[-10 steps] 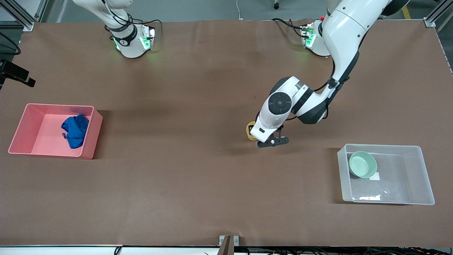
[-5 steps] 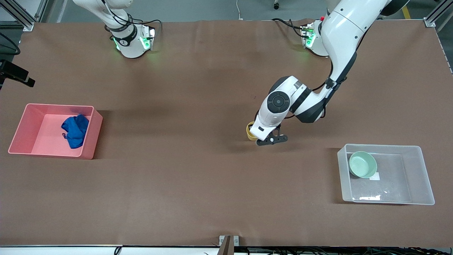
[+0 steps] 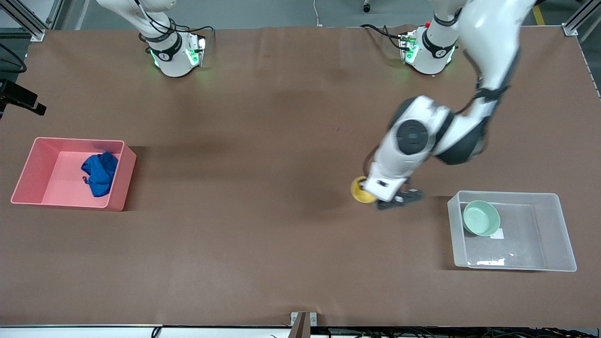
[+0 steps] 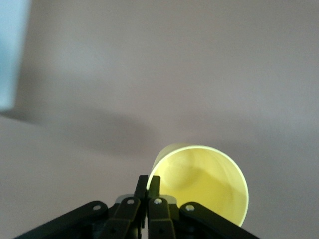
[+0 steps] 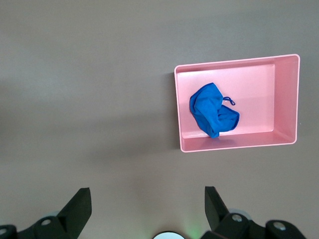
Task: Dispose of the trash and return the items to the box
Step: 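Carry the yellow cup with the left gripper and set it in the bowl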
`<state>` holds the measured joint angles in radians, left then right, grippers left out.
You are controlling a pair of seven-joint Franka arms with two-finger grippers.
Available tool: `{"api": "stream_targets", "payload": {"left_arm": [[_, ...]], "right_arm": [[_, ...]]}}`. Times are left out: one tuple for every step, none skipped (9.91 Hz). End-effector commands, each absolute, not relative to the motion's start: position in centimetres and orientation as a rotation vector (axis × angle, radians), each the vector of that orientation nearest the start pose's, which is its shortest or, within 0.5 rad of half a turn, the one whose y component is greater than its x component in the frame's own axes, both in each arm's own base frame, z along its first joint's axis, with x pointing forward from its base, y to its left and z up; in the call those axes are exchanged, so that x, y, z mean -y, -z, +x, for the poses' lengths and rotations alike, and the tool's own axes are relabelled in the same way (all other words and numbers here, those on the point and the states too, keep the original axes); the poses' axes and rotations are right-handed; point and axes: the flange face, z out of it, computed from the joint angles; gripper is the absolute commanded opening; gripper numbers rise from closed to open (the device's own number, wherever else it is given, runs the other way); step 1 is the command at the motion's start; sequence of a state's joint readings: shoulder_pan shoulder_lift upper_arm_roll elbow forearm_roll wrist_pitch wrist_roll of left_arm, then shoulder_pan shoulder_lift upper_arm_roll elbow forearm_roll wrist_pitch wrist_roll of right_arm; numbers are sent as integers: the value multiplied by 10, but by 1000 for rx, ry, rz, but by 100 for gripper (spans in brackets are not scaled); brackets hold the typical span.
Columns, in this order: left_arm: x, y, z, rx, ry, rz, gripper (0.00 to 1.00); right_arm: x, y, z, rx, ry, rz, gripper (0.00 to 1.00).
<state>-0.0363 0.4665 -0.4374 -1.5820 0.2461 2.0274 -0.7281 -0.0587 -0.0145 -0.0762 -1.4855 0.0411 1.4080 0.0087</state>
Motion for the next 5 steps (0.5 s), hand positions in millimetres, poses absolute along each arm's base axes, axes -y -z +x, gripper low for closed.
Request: {"api": "stream_targets", "payload": {"left_arm": [[135, -382, 667, 119, 34, -3113, 0], [68, -377, 686, 28, 36, -3129, 0], [32, -367, 697, -31, 27, -3139, 0], [7, -347, 701, -72, -9, -3151, 0], [-14, -345, 703, -155, -3, -3116, 0]], "right_arm": [[69, -659, 527, -212, -95, -3088, 100], [69, -659, 527, -212, -95, -3088, 100], [69, -659, 527, -207, -98, -3088, 100], [70, -659, 527, -210, -98, -3089, 100], [69, -659, 527, -206, -98, -3091, 100]]}}
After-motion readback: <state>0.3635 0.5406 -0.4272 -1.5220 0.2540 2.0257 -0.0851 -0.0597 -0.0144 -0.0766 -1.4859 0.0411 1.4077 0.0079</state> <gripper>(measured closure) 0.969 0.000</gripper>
